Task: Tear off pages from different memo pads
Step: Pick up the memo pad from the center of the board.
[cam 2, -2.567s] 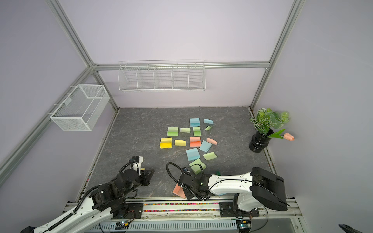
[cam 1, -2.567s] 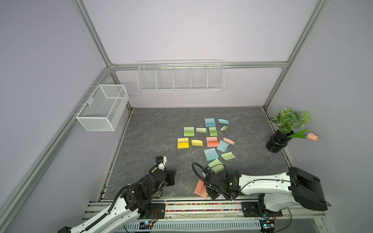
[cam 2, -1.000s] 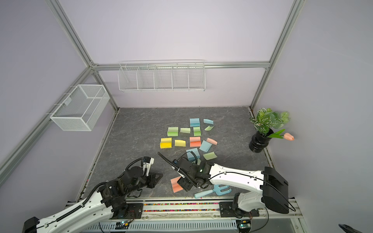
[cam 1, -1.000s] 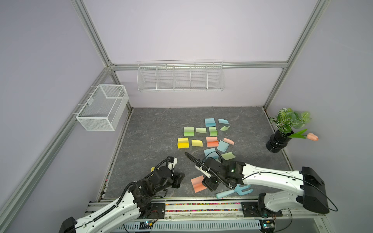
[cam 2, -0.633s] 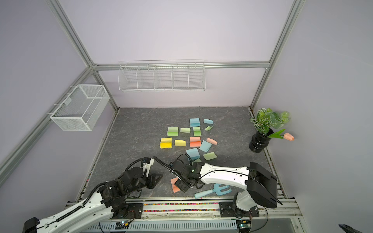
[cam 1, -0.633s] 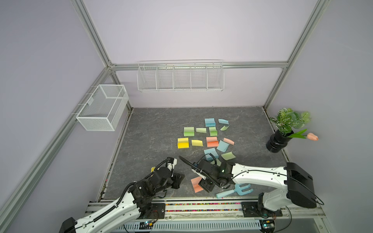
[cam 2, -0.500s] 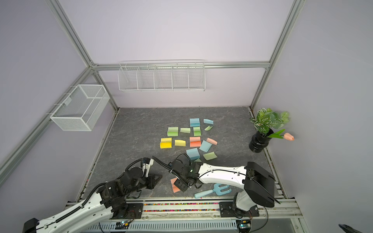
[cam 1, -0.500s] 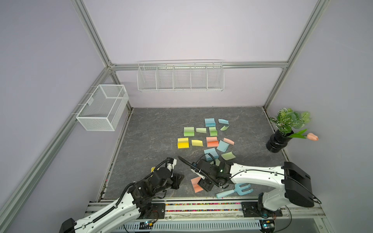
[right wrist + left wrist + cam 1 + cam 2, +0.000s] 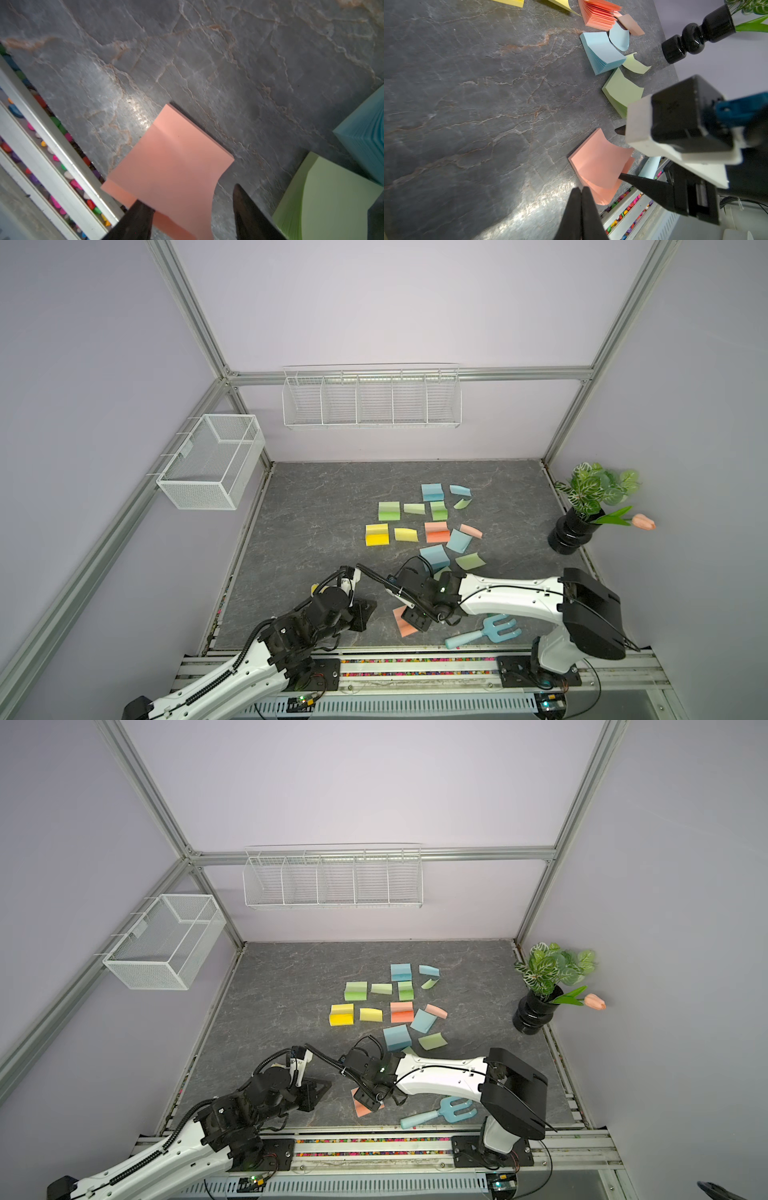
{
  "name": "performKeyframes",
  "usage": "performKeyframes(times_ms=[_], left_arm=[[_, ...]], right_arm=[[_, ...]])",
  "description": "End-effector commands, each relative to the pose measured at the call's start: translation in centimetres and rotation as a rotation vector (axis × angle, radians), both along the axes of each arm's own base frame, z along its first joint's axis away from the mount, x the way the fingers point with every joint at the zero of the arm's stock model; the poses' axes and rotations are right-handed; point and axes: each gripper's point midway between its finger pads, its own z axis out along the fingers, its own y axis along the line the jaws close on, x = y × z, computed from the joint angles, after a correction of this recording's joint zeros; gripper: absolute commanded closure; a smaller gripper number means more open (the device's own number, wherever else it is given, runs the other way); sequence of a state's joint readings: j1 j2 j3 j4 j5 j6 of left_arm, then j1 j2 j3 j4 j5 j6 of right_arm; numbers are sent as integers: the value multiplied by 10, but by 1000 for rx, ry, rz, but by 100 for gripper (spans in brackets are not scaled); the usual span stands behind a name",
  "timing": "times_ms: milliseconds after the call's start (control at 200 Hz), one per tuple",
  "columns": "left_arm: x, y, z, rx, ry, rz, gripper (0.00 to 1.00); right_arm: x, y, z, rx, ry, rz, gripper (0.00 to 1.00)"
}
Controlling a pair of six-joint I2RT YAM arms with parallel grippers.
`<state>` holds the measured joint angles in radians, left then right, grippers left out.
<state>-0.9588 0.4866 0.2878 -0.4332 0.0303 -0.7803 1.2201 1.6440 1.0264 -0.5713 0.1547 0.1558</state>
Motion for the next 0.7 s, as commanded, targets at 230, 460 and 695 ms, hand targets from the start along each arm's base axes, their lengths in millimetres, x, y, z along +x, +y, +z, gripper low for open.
performKeyframes(times_ms=[230, 460, 695], left_arm=[[3, 9, -5, 21, -13, 38, 92], [8, 14, -2, 12, -49, 73, 92], [3, -7, 30, -121, -131, -31, 56]], right_arm=[[-10, 21, -6, 66, 21, 186, 59], [-20, 16, 2, 109, 48, 284, 93], [-16, 20, 57, 257, -73, 353, 93]])
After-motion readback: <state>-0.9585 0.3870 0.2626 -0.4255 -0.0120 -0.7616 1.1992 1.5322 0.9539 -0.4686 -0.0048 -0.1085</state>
